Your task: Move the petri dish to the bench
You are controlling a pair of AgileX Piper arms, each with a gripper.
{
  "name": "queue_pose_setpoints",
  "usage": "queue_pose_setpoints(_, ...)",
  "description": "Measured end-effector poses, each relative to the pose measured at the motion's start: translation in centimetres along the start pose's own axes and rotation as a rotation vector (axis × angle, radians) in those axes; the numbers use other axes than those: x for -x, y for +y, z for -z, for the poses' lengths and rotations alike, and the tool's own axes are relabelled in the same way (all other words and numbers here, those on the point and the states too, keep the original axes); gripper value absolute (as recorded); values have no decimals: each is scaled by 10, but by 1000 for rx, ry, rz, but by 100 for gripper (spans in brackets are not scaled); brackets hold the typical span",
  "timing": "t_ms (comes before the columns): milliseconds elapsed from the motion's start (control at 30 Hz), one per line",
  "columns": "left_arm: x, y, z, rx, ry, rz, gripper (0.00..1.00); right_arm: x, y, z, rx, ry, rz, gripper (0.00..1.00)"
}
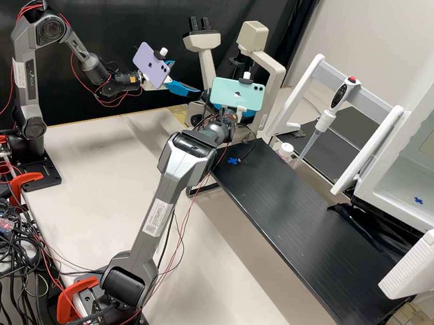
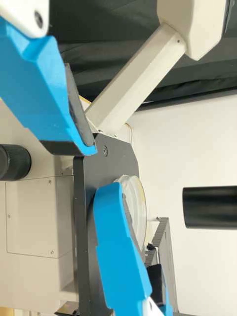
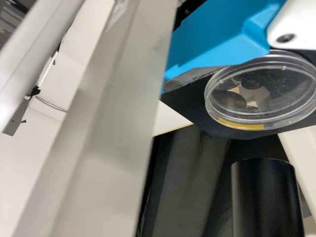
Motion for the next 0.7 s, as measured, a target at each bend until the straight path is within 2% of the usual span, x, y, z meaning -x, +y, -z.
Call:
queue_pose_setpoints(133,0,0,0,0,0,0,100,-1,-3,2,-22,0,1,100)
queue_pose_setpoints(167,0,0,0,0,0,0,100,-1,-2,3,-21,1,1,0)
queue_pose_setpoints(300,0,0,0,0,0,0,100,-3,-3,2,-23,-5,5,0)
queue_pose_setpoints(467,0,0,0,0,0,0,100,-4,-5,5,-49,-2,10,0)
queue_pose_setpoints(700,0,0,0,0,0,0,100,-4,-5,6,-48,0,10,0)
